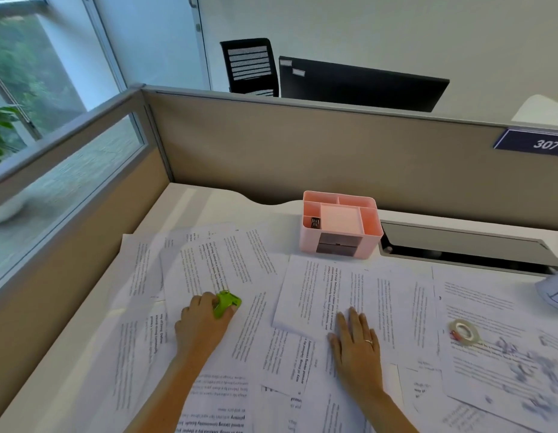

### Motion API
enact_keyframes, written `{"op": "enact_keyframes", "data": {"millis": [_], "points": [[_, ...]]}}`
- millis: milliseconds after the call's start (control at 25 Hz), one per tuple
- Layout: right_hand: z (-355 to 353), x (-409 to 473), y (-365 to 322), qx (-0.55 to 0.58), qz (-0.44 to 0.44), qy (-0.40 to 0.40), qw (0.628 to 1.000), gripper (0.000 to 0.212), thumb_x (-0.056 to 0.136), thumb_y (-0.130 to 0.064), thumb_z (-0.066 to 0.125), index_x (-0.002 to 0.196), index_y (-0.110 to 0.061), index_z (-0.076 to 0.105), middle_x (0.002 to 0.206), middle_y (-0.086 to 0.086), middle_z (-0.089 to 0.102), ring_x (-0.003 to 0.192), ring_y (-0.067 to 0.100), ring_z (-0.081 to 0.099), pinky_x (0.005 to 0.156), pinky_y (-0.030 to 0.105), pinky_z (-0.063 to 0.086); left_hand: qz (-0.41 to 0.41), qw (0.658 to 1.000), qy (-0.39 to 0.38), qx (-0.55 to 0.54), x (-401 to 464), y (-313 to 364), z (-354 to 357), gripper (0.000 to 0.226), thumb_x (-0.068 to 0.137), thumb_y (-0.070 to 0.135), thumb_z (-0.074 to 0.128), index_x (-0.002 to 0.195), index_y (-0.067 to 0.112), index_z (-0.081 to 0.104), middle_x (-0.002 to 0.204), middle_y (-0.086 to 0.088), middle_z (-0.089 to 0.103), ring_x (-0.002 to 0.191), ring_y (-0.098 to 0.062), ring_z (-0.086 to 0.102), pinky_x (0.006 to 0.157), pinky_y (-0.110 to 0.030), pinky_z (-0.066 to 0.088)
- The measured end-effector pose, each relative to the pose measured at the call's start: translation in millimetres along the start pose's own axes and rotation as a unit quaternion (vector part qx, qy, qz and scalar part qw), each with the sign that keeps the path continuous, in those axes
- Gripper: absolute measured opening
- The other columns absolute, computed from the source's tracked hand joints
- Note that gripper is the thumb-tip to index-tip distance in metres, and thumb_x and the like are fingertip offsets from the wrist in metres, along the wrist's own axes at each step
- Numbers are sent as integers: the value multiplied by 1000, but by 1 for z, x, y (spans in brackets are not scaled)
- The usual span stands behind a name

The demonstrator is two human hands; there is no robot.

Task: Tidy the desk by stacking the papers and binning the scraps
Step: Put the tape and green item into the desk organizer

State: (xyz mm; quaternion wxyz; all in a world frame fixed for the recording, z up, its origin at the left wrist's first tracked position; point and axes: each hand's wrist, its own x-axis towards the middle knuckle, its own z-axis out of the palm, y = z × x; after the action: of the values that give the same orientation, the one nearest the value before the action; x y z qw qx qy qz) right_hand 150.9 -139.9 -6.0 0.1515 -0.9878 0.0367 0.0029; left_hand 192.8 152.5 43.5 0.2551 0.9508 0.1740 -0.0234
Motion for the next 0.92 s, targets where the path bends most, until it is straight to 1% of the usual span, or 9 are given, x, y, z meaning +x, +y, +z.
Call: {"op": "enact_keyframes", "data": {"millis": [320,440,560,640,680,720,800,840,920], "points": [[0,2,2,-47,8,-25,999,58,101,-46,22,153,-22,11,162,7,1,149,27,-1,120,41,3,-45,997,-56,5,4,13,-12,35,85,47,61,81,13,52,99,-8,53,88,-27,59,74,-35,48],[-9,4,-1,-60,18,-62,996,59,101,-46,19,153,-21,8,162,7,-2,149,28,-4,120,43,3,31,997,-48,-52,-5,22,-20,27,85,39,66,86,17,51,100,-3,53,82,-19,53,65,-30,42],[-21,3,-10,-78,4,-66,995,56,102,-42,24,152,-19,14,161,9,2,148,32,-2,119,47,1,141,979,-71,-130,-27,38,-28,27,81,33,72,97,21,55,108,2,57,88,-15,55,69,-28,48],[-33,-2,-21,44,6,-25,999,51,101,-37,37,147,-15,32,158,11,20,147,31,12,119,44,10,224,962,-83,-134,-45,50,-29,28,79,33,74,95,24,54,116,4,57,96,-13,55,78,-25,48],[-44,-5,-27,187,41,-35,981,47,99,-35,44,141,-12,44,152,13,35,143,29,27,117,41,22,261,954,-84,-123,-52,56,-27,28,78,34,75,95,24,54,120,5,56,100,-12,54,82,-24,46],[-56,-7,-34,352,90,-77,928,43,97,-35,50,133,-10,53,141,12,51,134,26,44,111,39,36,289,948,-84,-107,-59,61,-24,29,78,35,75,96,23,56,123,6,55,104,-11,52,85,-23,44],[-76,-11,-39,575,143,-181,785,33,93,-33,58,116,-11,66,115,8,70,110,23,65,92,34,53,328,938,-82,-81,-70,71,-15,31,79,37,73,100,20,58,127,7,53,108,-9,48,89,-19,39],[-85,-13,-35,598,132,-212,762,27,92,-29,61,111,-12,68,107,8,73,102,23,69,85,31,56,338,934,-79,-81,-74,75,-10,32,79,38,72,101,19,58,128,8,52,108,-7,47,89,-16,37],[-95,-15,-30,592,104,-212,771,21,89,-19,66,107,-11,71,97,10,75,93,23,72,77,27,57,345,931,-77,-90,-77,84,-4,32,80,41,71,103,21,58,126,10,52,107,-4,46,87,-8,34]]}}
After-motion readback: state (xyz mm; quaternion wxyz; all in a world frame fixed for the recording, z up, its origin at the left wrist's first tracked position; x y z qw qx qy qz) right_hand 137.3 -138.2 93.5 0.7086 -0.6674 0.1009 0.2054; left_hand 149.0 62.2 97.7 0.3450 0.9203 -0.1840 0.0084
